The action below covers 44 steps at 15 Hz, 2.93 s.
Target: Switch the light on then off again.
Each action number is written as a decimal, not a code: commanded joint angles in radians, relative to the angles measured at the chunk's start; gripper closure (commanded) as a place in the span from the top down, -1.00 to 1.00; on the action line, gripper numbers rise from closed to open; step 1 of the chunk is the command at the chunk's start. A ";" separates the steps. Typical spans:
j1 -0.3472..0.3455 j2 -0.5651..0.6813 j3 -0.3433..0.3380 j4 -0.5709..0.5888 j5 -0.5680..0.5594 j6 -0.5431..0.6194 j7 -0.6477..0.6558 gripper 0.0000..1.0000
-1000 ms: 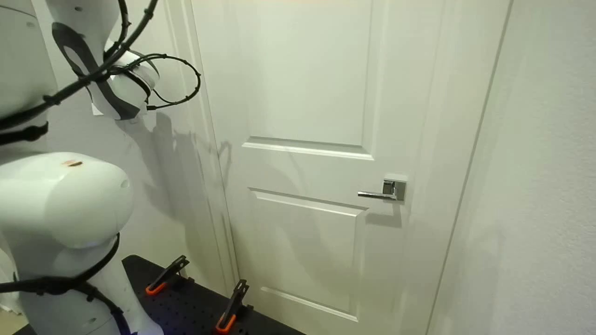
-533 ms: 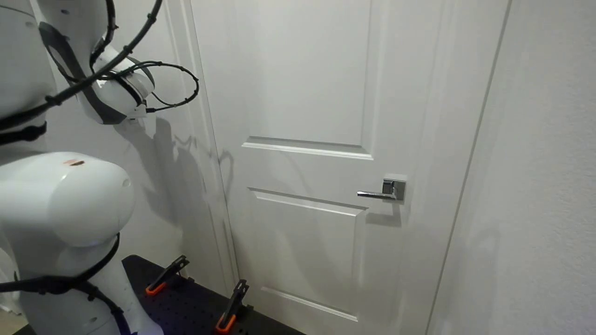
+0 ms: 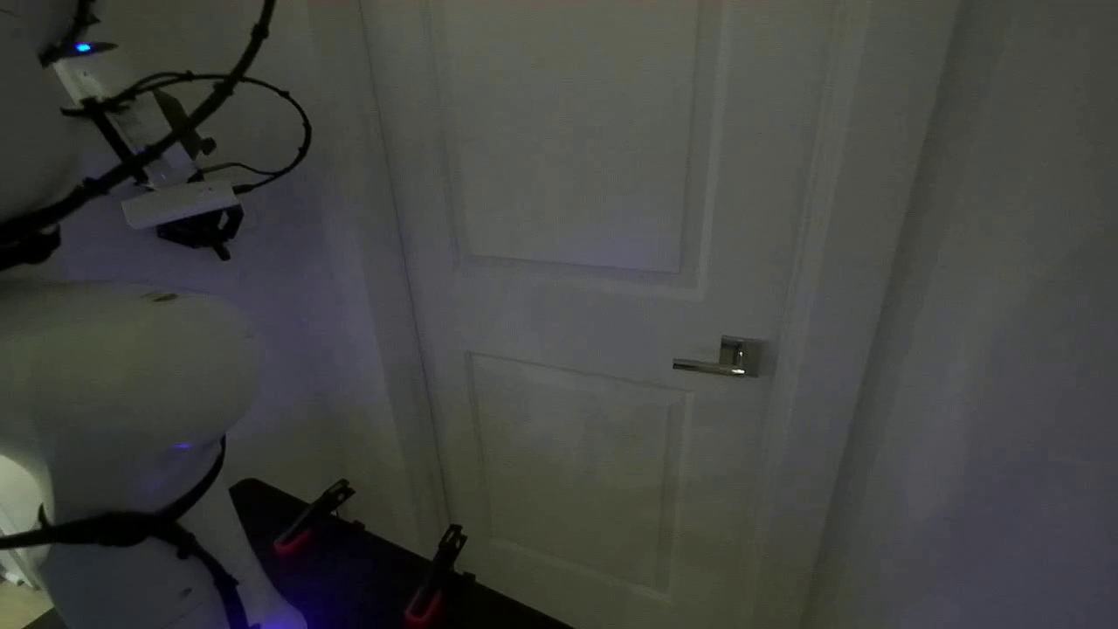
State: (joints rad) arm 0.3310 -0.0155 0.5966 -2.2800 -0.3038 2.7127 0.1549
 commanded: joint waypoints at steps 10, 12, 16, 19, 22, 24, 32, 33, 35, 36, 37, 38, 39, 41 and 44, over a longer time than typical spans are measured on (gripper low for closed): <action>0.103 -0.314 -0.116 0.094 0.068 -0.570 -0.325 -1.00; 0.097 -0.311 -0.111 0.077 0.046 -0.497 -0.288 -1.00; 0.078 -0.287 -0.093 0.036 -0.020 -0.317 -0.183 -1.00; 0.064 -0.263 -0.082 0.011 -0.081 -0.227 -0.120 -1.00; 0.033 -0.251 -0.064 -0.017 -0.170 -0.127 -0.023 -1.00; 0.002 -0.247 -0.046 -0.028 -0.249 -0.069 0.060 -1.00; -0.080 -0.181 -0.013 -0.030 -0.475 0.103 0.299 -1.00; -0.089 -0.173 -0.009 -0.026 -0.506 0.116 0.326 -1.00; -0.104 -0.154 -0.005 -0.015 -0.566 0.132 0.376 -1.00; -0.109 -0.143 -0.004 -0.008 -0.595 0.139 0.400 -1.00; -0.114 -0.134 -0.002 -0.002 -0.625 0.143 0.425 -1.00; -0.119 -0.123 -0.001 0.006 -0.655 0.148 0.449 -1.00; -0.122 -0.114 -0.001 0.013 -0.684 0.154 0.475 -1.00; -0.127 -0.091 -0.002 0.033 -0.739 0.167 0.519 -1.00; -0.124 -0.049 -0.001 0.073 -0.826 0.171 0.589 -1.00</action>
State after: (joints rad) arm 0.2257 -0.1173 0.5801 -2.2637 -1.0441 2.8653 0.6753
